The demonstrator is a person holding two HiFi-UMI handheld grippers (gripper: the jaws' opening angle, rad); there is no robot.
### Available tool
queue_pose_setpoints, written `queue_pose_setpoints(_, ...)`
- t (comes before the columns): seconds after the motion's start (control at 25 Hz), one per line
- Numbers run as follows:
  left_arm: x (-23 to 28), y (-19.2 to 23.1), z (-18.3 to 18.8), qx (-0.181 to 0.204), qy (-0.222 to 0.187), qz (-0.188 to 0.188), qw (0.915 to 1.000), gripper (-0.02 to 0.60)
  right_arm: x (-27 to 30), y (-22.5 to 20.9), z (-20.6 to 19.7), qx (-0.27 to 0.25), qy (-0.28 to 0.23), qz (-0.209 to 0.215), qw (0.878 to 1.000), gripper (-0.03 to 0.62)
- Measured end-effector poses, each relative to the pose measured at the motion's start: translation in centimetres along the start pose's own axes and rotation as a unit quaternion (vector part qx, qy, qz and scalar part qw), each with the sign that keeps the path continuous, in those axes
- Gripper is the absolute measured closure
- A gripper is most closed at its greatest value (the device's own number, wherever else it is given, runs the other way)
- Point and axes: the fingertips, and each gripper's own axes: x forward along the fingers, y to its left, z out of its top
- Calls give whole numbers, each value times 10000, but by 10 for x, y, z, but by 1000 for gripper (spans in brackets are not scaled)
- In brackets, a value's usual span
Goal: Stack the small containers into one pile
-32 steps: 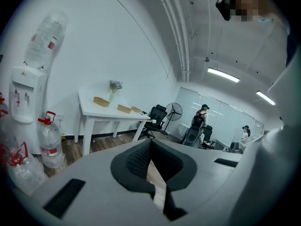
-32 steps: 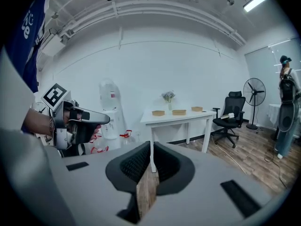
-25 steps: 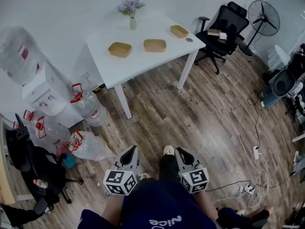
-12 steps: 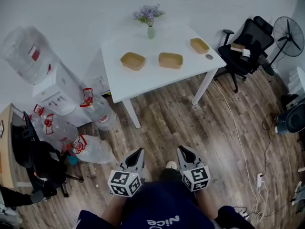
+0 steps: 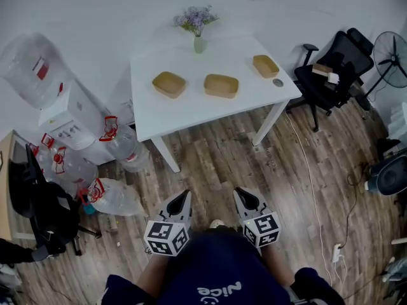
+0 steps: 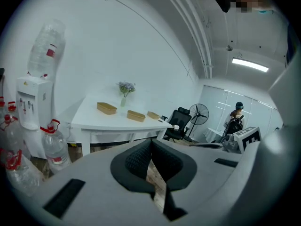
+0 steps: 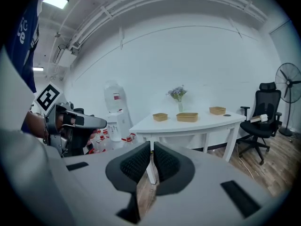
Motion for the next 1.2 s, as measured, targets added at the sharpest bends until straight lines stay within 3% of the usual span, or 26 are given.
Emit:
queue_pose_setpoints(0.2, 19, -16, -5, -3, 104, 24, 9999, 565, 2, -29, -4, 212, 168, -12, 9996, 540)
queue_pose_setpoints(0.4, 34, 0, -7, -146, 245, 198, 9994, 565, 11, -32, -9, 417, 202, 145, 9988, 540)
queue_pose_setpoints(0.68, 74, 22, -5, -18, 468, 57, 9989, 565, 38, -49, -6, 617, 211, -145, 9978, 540)
queue_pose_setpoints(1.2, 206, 114, 82, 128, 486, -481, 9976, 565, 159, -106, 54, 501, 278, -878, 9945, 540)
